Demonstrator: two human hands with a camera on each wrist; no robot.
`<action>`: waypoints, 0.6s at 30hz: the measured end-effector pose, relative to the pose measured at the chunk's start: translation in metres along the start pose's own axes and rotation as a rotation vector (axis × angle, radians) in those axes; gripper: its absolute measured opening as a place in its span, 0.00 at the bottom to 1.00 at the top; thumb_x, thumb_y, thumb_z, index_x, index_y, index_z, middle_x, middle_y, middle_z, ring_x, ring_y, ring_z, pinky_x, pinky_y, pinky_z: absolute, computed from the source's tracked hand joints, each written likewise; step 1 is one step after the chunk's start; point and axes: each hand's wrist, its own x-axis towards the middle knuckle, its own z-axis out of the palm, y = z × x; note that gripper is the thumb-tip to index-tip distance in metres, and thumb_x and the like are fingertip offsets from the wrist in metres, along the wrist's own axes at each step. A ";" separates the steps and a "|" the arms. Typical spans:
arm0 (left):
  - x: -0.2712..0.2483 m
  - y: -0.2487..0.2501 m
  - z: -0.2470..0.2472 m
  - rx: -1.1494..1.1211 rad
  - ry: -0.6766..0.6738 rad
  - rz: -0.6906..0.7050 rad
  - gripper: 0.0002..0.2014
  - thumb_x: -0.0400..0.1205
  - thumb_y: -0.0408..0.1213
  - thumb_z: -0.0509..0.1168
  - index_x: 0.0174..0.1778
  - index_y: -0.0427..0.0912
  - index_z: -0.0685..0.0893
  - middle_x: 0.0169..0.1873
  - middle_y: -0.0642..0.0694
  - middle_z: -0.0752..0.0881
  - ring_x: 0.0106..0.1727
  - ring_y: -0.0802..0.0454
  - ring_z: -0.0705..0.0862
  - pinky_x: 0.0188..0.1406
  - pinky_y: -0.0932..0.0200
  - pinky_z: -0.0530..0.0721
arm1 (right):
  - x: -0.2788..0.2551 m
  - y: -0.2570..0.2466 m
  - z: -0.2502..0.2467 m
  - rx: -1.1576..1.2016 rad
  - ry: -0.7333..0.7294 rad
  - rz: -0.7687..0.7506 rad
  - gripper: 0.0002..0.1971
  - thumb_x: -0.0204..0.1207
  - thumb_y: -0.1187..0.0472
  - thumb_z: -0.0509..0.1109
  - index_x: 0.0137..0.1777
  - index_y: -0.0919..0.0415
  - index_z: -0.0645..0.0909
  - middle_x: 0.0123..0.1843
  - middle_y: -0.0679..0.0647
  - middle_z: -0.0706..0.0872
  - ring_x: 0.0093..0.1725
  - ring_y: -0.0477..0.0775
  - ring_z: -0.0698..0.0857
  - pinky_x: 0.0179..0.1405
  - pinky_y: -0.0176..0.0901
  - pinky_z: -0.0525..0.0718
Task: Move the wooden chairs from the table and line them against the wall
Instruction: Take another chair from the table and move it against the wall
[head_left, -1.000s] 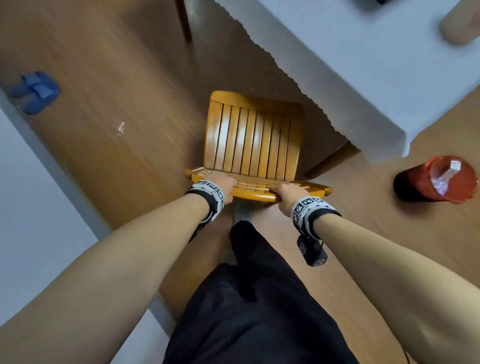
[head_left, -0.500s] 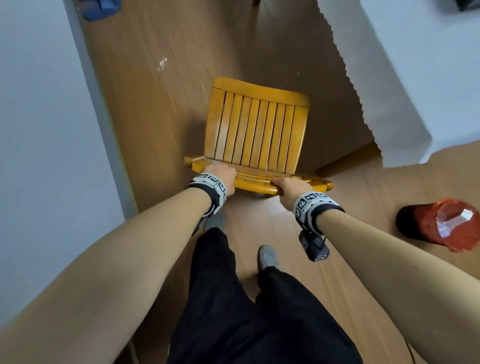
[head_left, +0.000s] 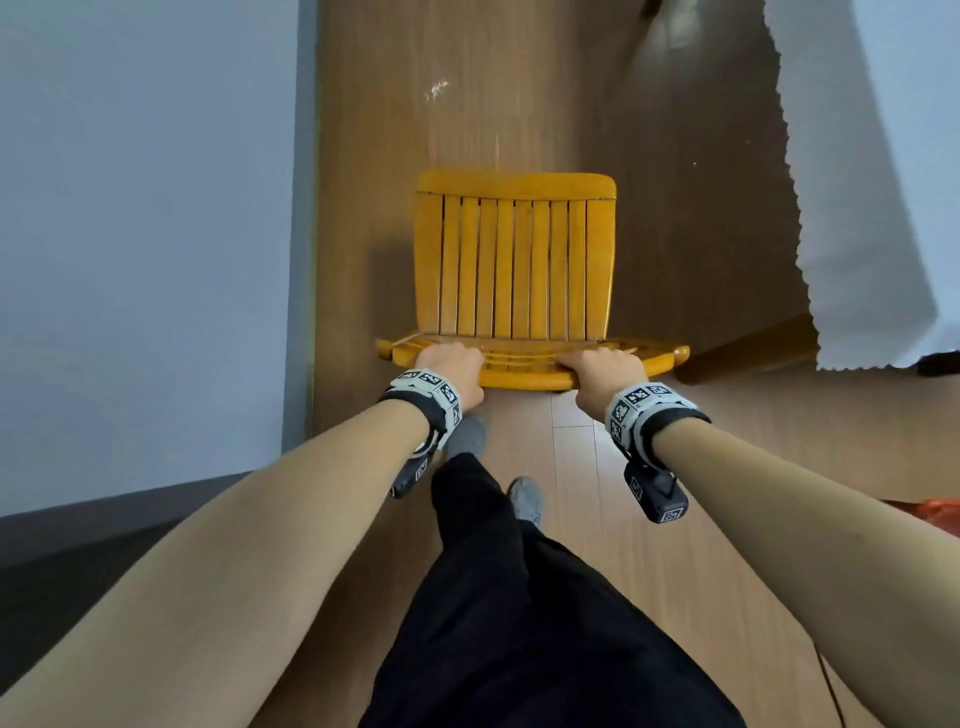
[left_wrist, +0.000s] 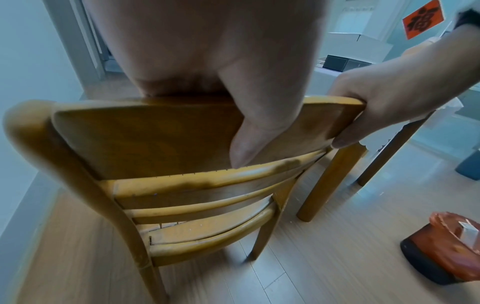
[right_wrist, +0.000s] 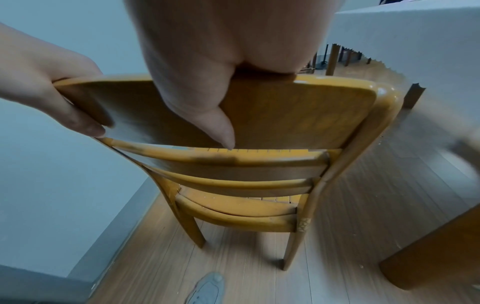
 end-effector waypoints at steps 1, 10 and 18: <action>-0.002 0.001 0.001 -0.003 -0.001 0.000 0.20 0.81 0.39 0.62 0.71 0.47 0.81 0.53 0.43 0.87 0.51 0.44 0.86 0.40 0.54 0.81 | -0.001 0.000 -0.002 -0.013 -0.013 -0.010 0.17 0.77 0.68 0.67 0.58 0.45 0.81 0.45 0.50 0.86 0.44 0.58 0.85 0.38 0.49 0.85; 0.009 -0.012 -0.048 0.006 -0.058 0.054 0.20 0.83 0.38 0.63 0.72 0.45 0.80 0.61 0.42 0.84 0.61 0.41 0.82 0.56 0.48 0.79 | 0.013 0.008 -0.051 -0.038 -0.082 -0.075 0.09 0.82 0.59 0.69 0.59 0.45 0.82 0.48 0.49 0.85 0.47 0.56 0.85 0.44 0.50 0.87; 0.067 -0.049 -0.151 -0.015 0.092 0.077 0.20 0.82 0.35 0.68 0.71 0.44 0.81 0.60 0.42 0.85 0.61 0.41 0.82 0.58 0.47 0.82 | 0.075 0.027 -0.155 -0.010 0.040 0.002 0.14 0.78 0.62 0.71 0.58 0.41 0.87 0.47 0.47 0.86 0.50 0.56 0.87 0.47 0.51 0.86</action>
